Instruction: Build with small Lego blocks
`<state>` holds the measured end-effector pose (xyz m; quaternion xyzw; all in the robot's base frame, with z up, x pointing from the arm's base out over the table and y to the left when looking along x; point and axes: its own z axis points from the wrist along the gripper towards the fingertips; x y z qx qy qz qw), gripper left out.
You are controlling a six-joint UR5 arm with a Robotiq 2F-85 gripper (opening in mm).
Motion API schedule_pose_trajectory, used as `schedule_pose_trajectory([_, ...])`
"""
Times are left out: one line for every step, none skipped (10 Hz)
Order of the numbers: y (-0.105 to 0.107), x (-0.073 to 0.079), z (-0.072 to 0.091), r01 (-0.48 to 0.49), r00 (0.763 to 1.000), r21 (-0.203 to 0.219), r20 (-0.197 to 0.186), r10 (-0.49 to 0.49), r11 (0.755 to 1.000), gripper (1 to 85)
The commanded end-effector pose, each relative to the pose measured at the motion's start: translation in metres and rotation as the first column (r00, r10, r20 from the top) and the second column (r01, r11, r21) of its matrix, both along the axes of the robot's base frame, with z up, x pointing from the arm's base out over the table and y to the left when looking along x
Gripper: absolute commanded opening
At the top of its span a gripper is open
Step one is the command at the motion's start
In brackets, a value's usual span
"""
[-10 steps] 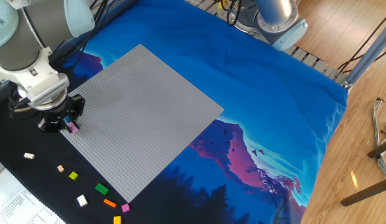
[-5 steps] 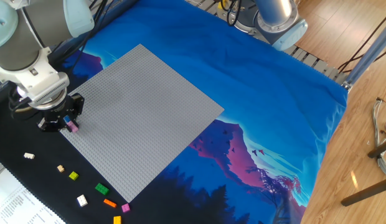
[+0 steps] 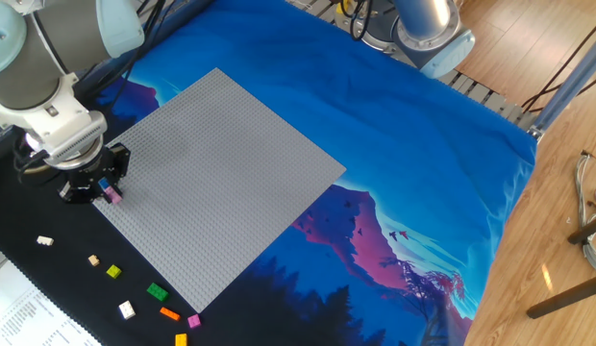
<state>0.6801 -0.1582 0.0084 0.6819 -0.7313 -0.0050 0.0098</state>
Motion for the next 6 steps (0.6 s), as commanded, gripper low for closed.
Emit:
schedule_pose_trajectory([0.0054,0.0001,0.0004,0.015,1.000,0.026,-0.003,-0.015,1.000,17.7])
schedule_pose_trajectory([0.0060,0.0008,-0.0005,0.012,1.000,0.027,-0.005,-0.012,1.000,17.7])
schedule_pose_trajectory([0.0068,0.0015,-0.0012,0.014,1.000,0.031,-0.005,-0.014,0.999,17.7])
schedule_pose_trajectory([0.0068,0.0022,-0.0020,0.012,1.000,0.031,-0.005,-0.012,0.999,17.7])
schedule_pose_trajectory([0.0063,0.0028,-0.0027,0.009,1.000,0.029,-0.005,-0.009,1.000,17.7])
schedule_pose_trajectory([0.0051,0.0036,-0.0027,0.006,1.000,0.025,-0.001,-0.006,1.000,17.7])
